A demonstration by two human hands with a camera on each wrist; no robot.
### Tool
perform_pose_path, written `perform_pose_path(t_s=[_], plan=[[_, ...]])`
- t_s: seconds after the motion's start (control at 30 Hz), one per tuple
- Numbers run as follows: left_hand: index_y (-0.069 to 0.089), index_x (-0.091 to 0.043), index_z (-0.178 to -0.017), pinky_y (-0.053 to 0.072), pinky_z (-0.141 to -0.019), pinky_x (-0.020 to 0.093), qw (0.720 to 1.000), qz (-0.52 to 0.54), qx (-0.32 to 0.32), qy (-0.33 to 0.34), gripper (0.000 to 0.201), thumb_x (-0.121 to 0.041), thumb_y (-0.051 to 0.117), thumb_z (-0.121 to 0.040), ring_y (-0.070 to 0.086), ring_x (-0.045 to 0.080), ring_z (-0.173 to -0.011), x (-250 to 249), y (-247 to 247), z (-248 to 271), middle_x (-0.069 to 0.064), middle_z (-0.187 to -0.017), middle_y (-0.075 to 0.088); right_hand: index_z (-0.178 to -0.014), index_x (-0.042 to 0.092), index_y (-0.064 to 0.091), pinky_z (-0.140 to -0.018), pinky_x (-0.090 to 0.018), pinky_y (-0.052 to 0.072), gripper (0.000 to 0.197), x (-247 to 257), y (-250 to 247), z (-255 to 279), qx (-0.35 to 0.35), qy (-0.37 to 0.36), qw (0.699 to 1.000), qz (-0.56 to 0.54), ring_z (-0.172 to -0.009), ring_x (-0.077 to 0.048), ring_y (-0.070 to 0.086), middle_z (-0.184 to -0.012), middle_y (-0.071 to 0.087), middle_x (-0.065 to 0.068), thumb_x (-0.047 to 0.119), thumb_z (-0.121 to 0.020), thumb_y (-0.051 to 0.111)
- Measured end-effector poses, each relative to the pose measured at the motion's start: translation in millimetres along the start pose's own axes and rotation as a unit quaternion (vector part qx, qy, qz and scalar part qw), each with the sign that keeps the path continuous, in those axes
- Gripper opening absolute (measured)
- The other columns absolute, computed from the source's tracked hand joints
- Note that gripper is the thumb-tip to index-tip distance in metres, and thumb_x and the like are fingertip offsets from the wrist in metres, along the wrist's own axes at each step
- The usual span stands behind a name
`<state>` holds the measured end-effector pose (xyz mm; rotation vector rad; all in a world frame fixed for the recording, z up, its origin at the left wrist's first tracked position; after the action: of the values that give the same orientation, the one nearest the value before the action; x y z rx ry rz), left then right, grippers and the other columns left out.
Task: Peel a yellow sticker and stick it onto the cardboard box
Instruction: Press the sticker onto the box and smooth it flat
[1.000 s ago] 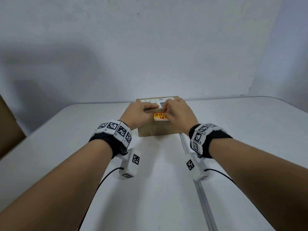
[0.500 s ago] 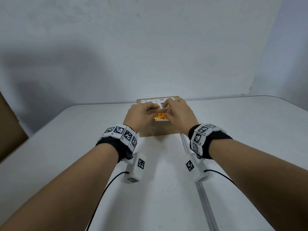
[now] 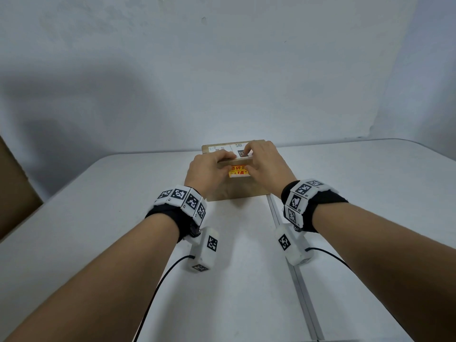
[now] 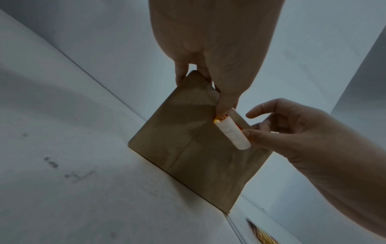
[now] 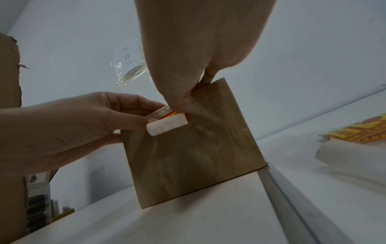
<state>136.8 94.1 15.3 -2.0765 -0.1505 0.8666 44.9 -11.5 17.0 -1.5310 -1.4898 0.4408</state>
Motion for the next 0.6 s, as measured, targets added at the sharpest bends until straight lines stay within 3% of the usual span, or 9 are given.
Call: perform_pose_path(t_s=[0.1,0.2,0.3,0.5,0.6], plan=[[0.066,-0.037,-0.112,0.046,-0.098,0.030,1.000,0.002,0.000,-0.005,0.032,-0.023,0.060,-0.083,0.060,0.016,-0.112,1,0,0,-0.009,-0.116,0.070,-0.116,0.011,0.052,-0.081,-0.015,0.024,0.036,-7,-3,1,-0.001,0.004,1.000,0.015,-0.114,-0.024,0.042,-0.117,0.052,-0.006,0.013,-0.082,0.061],[0.067,-0.037,-0.112,0.045,-0.098,0.027,1.000,0.004,0.002,-0.006,0.032,-0.023,0.060,-0.084,0.060,0.015,-0.112,0,0,0,-0.010,-0.116,0.070,-0.123,0.012,0.050,-0.095,-0.026,0.034,0.051,-5,-2,1,0.006,0.005,1.000,0.022,-0.117,-0.027,0.039,-0.123,0.047,-0.008,0.023,-0.077,0.070],[0.067,-0.037,-0.112,0.045,-0.098,0.027,1.000,0.003,0.003,-0.011,0.031,-0.025,0.060,-0.084,0.060,0.015,-0.113,1,0,1,-0.009,-0.117,0.070,-0.128,0.012,0.049,-0.103,-0.028,0.032,0.061,-2,3,-4,0.014,0.013,0.999,0.034,-0.123,-0.026,0.037,-0.130,0.047,-0.006,0.033,-0.075,0.073],[0.066,-0.037,-0.113,0.045,-0.099,0.029,1.000,0.011,0.010,-0.007,0.031,-0.024,0.060,-0.085,0.059,0.015,-0.114,1,0,1,-0.009,-0.118,0.069,-0.122,0.018,0.059,-0.094,-0.024,0.034,0.049,-16,1,-9,0.036,0.048,0.998,-0.005,-0.123,-0.020,0.045,-0.125,0.058,-0.002,0.036,-0.078,0.070],[0.066,-0.037,-0.113,0.045,-0.098,0.026,1.000,0.012,0.010,-0.008,0.031,-0.025,0.060,-0.085,0.059,0.015,-0.114,1,0,1,-0.008,-0.119,0.069,-0.122,0.023,0.062,-0.095,-0.029,0.040,0.046,-24,-2,-9,0.036,0.070,0.996,-0.037,-0.118,-0.018,0.051,-0.121,0.061,-0.001,0.037,-0.079,0.070]])
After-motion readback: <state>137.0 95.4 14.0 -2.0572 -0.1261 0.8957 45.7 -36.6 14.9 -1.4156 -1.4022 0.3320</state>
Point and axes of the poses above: each hand's wrist, its own z-axis away from the middle knuckle, its own y-axis out of the palm, x = y × z, the point moved 9 cm from there along -z, towards the middle knuckle
